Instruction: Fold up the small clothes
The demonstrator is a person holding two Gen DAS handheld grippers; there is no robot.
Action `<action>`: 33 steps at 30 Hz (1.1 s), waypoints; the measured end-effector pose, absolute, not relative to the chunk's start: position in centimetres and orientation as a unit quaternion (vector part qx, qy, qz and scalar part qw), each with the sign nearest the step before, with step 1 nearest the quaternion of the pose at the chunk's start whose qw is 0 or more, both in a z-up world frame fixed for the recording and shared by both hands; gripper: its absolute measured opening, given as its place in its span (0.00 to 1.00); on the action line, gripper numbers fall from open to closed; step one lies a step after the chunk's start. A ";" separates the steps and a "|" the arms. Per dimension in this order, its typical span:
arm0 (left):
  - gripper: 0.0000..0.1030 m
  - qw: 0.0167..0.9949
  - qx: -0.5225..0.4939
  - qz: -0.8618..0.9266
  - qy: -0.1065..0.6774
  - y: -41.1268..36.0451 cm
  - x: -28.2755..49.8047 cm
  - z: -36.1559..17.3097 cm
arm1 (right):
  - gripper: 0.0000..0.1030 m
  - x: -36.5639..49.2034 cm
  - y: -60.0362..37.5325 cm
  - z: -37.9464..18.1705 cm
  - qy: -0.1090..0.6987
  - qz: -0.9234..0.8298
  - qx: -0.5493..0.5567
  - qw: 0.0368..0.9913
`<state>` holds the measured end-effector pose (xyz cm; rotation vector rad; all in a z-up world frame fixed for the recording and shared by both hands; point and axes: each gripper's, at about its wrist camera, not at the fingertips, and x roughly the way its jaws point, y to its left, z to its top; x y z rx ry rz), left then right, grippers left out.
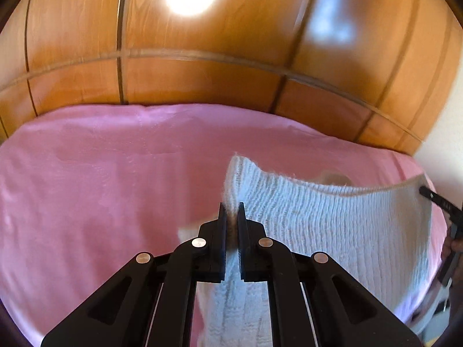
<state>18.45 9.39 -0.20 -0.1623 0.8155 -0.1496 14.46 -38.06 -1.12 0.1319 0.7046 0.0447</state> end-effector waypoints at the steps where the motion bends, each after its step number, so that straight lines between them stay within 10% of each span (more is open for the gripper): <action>1: 0.05 0.910 -0.078 -0.060 0.404 9.2 20.1 -1.0 | 0.06 15.6 -38.1 -1.8 0.352 0.016 0.064 0.934; 10: 0.05 0.874 -0.047 0.019 0.484 7.9 26.3 -9.4 | 0.07 21.4 -37.9 -10.0 0.432 -0.028 0.051 0.900; 14: 0.21 0.879 -0.065 0.044 0.471 8.5 25.3 -7.7 | 0.42 20.3 -38.7 -8.3 0.414 -0.033 0.059 0.908; 33: 0.43 0.894 -0.057 -0.020 0.443 3.2 11.7 -7.1 | 0.72 9.7 -26.5 -9.4 0.391 0.126 0.035 0.911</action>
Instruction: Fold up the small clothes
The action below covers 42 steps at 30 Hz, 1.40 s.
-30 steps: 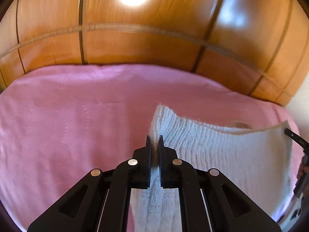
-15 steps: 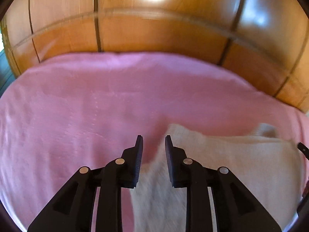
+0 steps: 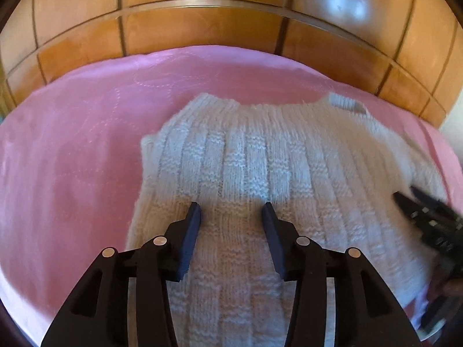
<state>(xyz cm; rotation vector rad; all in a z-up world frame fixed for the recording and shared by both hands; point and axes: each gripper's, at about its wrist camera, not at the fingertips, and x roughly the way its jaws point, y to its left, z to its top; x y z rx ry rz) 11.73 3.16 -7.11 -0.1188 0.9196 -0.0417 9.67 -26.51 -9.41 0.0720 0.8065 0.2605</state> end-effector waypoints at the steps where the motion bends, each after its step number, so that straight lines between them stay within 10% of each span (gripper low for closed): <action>1: 0.43 0.896 -0.062 -0.021 0.440 3.3 11.6 -6.7 | 0.73 9.5 -26.4 -9.2 0.391 0.127 0.035 0.911; 42: 0.56 0.900 -0.103 -0.001 0.423 11.3 3.1 -6.6 | 0.93 1.5 -35.1 -9.8 0.401 0.023 0.105 0.910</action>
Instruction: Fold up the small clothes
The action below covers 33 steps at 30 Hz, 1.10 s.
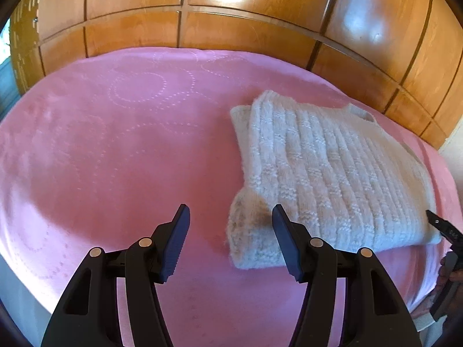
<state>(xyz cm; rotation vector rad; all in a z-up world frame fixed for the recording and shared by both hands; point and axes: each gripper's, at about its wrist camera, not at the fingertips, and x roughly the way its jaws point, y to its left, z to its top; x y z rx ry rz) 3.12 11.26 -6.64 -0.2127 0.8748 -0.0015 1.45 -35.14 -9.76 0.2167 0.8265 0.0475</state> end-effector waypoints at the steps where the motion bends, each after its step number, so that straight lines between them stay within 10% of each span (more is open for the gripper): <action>1: 0.53 0.898 -0.112 -0.015 0.425 11.3 3.2 -6.8 | 0.93 1.4 -35.1 -9.8 0.401 0.021 0.103 0.910; 5: 0.05 0.889 -0.144 -0.076 0.429 11.2 3.8 -7.2 | 0.94 1.4 -34.8 -10.0 0.400 0.018 0.102 0.910; 16: 0.06 0.860 -0.216 -0.076 0.457 13.2 3.2 -9.0 | 0.95 1.1 -34.7 -10.4 0.390 0.020 0.100 0.915; 20: 0.32 0.867 -0.238 -0.071 0.432 13.8 3.7 -7.0 | 0.95 1.0 -34.8 -10.5 0.387 0.024 0.102 0.916; 31: 0.32 0.850 -0.234 -0.087 0.465 12.9 13.6 -6.7 | 0.95 0.7 -34.8 -10.6 0.378 0.025 0.105 0.919; 33: 0.07 0.842 -0.236 -0.088 0.477 12.5 14.9 -7.3 | 0.95 0.7 -34.7 -10.6 0.378 0.025 0.104 0.919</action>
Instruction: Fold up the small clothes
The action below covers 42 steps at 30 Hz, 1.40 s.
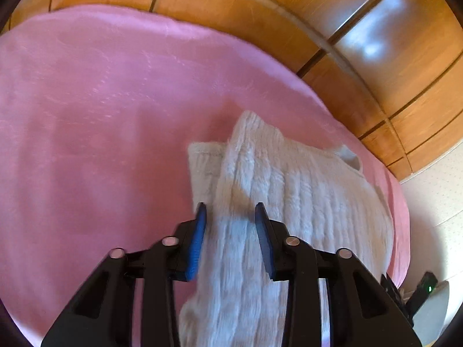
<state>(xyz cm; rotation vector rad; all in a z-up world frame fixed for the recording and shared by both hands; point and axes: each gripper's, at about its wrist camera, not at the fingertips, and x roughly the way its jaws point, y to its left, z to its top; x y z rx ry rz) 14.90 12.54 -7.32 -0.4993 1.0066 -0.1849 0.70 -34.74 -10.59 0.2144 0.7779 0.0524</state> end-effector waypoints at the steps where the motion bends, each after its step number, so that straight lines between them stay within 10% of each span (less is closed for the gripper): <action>1: 0.05 0.851 -0.228 -0.077 0.467 12.2 15.0 -7.1 | 0.95 0.7 -34.8 -10.6 0.378 0.026 0.105 0.920; 14: 0.15 0.881 -0.128 0.034 0.454 9.6 13.4 -7.1 | 0.97 0.8 -34.5 -10.4 0.384 0.034 0.095 0.918; 20: 0.15 0.909 -0.114 0.010 0.400 8.3 9.5 -3.3 | 0.83 0.9 -37.0 -6.3 0.354 0.075 0.163 0.918; 23: 0.41 0.913 -0.085 -0.038 0.397 5.4 8.0 -3.2 | 0.75 3.2 -36.6 -5.4 0.353 0.082 0.154 0.919; 29: 0.44 0.894 -0.028 -0.066 0.442 0.0 9.4 -6.4 | 0.59 10.7 -34.9 -7.5 0.406 0.038 0.088 0.909; 37: 0.48 0.889 -0.028 -0.047 0.454 -0.4 9.9 -6.9 | 0.69 13.0 -36.2 -8.5 0.408 0.050 0.106 0.906; 42: 0.49 0.892 -0.024 -0.027 0.451 -1.0 9.7 -6.2 | 0.92 10.5 -38.5 -6.8 0.385 0.064 0.142 0.910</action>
